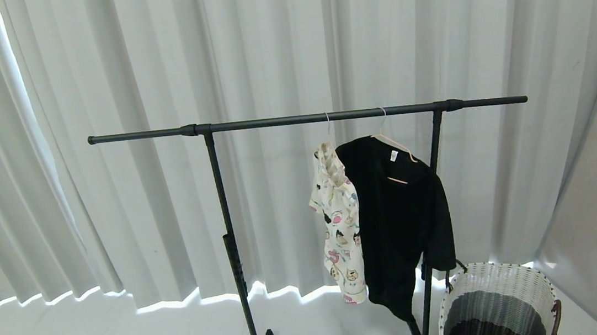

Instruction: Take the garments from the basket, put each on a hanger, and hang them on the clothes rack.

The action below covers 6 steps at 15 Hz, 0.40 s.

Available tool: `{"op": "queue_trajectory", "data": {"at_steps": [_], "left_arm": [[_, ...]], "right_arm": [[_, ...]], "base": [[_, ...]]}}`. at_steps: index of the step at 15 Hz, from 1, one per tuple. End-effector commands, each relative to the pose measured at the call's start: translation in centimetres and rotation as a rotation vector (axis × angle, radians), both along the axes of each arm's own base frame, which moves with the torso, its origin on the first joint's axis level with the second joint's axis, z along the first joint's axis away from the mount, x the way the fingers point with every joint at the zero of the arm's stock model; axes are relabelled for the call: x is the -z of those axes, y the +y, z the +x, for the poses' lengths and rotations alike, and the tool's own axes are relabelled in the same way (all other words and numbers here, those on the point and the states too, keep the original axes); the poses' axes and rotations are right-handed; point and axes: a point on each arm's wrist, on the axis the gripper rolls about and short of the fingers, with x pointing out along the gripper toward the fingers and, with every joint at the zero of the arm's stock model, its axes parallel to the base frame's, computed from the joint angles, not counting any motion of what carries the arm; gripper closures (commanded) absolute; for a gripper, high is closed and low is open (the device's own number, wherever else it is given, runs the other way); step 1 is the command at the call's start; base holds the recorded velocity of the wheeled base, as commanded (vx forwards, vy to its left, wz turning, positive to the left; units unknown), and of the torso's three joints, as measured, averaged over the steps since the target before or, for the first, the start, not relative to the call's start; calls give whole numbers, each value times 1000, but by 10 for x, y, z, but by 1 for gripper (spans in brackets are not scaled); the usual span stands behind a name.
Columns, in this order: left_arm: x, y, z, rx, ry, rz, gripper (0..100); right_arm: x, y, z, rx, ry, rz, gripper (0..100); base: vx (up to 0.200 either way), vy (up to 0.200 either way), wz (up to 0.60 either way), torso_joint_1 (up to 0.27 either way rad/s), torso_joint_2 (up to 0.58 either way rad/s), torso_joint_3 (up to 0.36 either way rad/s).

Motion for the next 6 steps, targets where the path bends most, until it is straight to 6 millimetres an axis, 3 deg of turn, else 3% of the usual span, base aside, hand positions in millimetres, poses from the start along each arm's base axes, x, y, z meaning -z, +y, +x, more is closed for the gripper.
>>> {"op": "queue_trajectory", "data": {"at_steps": [1,6], "left_arm": [[0,0,0,0,-1,0,0],[0,0,0,0,-1,0,0]], "right_arm": [[0,0,0,0,0,-3,0],[0,0,0,-1,0,3,0]], "base": [[0,0,0,0,0,0],[0,0,0,0,0,0]]}}
